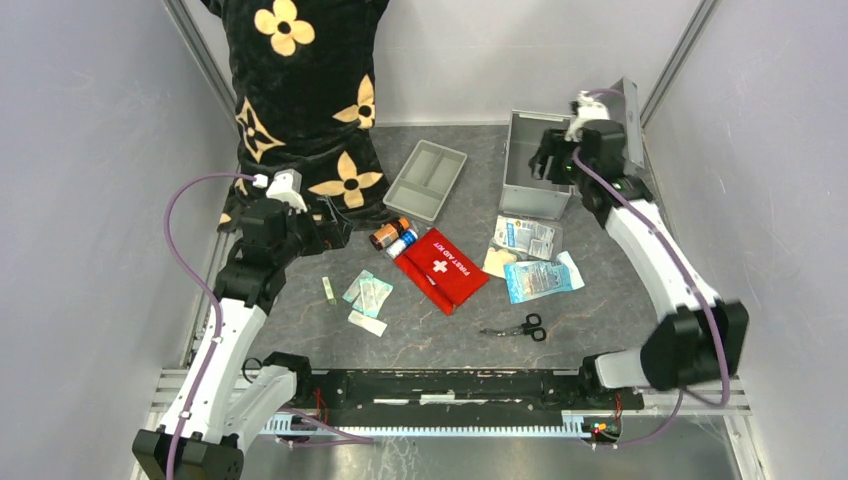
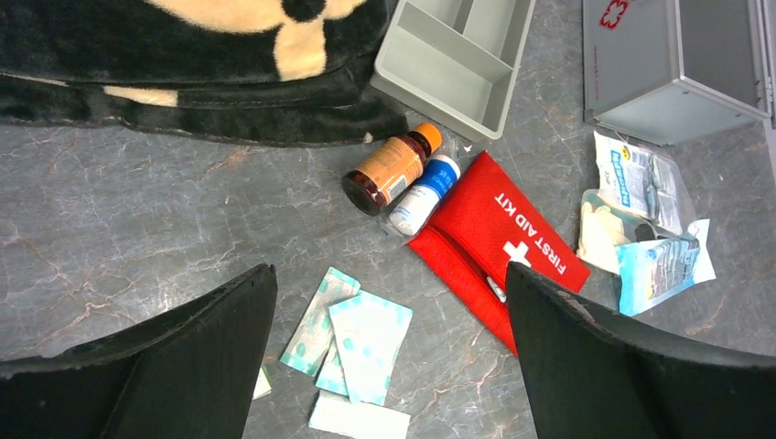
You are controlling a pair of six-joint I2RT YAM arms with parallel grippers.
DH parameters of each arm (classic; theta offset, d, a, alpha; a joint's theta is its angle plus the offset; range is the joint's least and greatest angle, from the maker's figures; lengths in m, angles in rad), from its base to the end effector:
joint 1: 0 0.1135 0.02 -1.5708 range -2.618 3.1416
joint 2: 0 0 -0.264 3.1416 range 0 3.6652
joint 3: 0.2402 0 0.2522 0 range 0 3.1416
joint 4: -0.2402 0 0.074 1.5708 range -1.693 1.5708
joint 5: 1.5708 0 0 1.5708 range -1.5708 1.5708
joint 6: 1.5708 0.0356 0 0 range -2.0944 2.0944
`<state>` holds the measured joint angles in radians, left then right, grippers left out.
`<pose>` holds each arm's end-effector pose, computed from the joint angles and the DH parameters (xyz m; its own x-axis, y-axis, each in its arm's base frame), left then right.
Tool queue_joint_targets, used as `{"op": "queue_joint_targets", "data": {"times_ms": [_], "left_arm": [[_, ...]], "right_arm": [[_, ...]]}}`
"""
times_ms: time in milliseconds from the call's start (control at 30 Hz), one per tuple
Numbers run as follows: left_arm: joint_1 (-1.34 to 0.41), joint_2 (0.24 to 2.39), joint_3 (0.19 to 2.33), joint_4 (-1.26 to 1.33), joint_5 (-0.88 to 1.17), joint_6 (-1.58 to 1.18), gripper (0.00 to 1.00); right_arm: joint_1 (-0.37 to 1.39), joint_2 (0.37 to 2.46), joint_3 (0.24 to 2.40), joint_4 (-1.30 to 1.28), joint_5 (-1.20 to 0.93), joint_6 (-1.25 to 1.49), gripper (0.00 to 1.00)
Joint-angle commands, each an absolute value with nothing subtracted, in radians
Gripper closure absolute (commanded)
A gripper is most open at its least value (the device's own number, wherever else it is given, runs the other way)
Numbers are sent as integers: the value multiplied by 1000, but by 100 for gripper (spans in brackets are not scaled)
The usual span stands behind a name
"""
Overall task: Organize the medicine kit
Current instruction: Adjust the medicine box at the center of the board.
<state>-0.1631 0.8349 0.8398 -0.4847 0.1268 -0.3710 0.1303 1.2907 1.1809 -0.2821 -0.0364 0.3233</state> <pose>0.1812 -0.0344 0.3199 -0.5230 -0.2784 -0.8056 0.0882 0.9224 -0.3760 0.2956 0.0400 0.3582 -0.4109 0.2664 -0.8719 -0.0344 0.9512 0.3068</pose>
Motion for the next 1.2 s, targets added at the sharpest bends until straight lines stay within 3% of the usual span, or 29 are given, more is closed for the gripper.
{"op": "queue_joint_targets", "data": {"times_ms": [0,333,467,1000,1167], "left_arm": [[-162,819,836,-495,104,-319,0],[-163,828,829,-489,93,-324,0],[-163,835,827,-482,98,-325,0],[-164,838,825,-483,88,-327,0],[-166,840,825,-483,89,-327,0]], "right_arm": [[223,1472,1334,-402,-6,225,31],[257,1819,1600,-443,74,216,35],[256,1925,1717,-480,86,206,40],[272,2107,1888,-586,111,135,69],[279,2108,1892,-590,106,47,85]]}}
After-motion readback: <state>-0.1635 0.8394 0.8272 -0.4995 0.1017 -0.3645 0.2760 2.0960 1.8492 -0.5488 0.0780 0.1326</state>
